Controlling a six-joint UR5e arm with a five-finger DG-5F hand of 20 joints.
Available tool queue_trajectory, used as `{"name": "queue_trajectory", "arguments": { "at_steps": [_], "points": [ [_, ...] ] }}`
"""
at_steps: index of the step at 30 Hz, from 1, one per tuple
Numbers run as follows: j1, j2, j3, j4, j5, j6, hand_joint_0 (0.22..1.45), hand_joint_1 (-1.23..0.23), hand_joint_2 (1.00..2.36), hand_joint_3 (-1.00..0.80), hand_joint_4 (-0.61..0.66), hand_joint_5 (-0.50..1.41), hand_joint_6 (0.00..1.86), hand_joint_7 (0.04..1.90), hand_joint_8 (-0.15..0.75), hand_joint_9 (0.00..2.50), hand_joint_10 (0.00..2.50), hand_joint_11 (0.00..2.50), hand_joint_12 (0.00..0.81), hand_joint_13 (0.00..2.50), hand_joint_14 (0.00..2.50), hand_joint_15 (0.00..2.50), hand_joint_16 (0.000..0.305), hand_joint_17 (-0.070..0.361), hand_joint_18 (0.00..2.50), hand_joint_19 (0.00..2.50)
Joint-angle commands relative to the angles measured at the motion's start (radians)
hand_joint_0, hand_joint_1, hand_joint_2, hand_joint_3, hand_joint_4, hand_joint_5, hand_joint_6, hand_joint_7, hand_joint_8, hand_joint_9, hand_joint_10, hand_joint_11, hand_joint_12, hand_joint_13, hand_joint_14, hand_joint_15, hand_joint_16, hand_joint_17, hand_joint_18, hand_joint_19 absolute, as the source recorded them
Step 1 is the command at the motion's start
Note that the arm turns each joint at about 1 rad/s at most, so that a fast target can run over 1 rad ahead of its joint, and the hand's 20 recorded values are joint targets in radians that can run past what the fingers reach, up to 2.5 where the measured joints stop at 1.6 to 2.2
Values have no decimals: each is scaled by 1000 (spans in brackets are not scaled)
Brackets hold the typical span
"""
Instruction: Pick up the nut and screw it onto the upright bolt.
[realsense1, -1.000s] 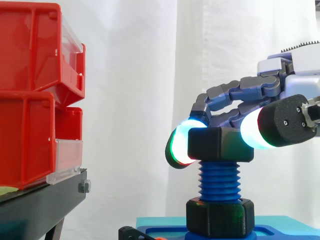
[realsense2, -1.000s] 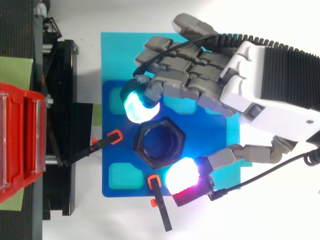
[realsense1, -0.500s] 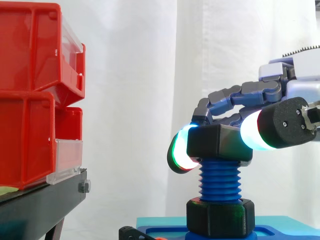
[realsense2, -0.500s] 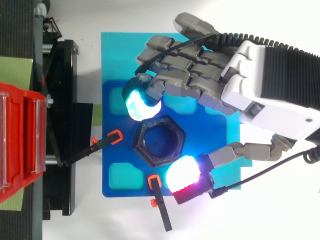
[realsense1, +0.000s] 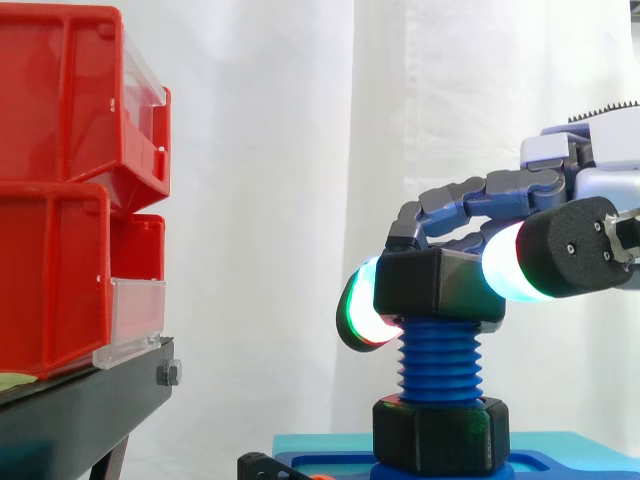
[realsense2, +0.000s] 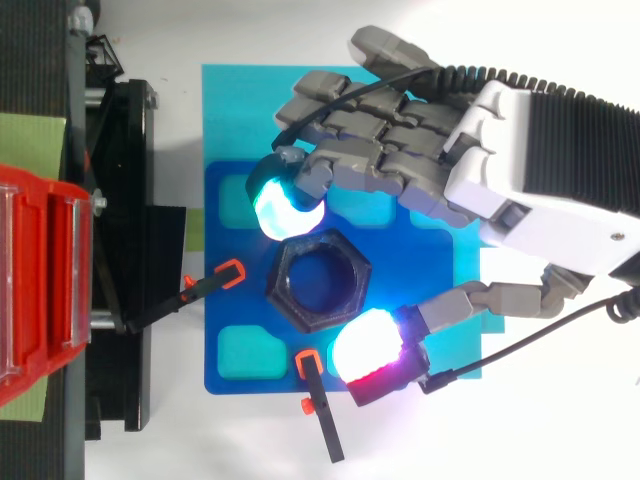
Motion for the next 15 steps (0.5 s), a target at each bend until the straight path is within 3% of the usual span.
{"name": "queue_trajectory", "arguments": {
  "at_steps": [1, 15],
  "points": [
    [0, -1, 0, -1, -1, 0, 515, -736, 1000, -500, 204, -204, 501, 1101, 249, 335, 0, 0, 265, 248, 0, 0, 28, 62, 31, 0],
    [-1, -1, 0, -1, -1, -6, 488, -703, 1000, -500, 209, -205, 502, 1066, 254, 325, 0, 0, 274, 242, 0, 0, 30, 67, 18, 0]
  ]
}}
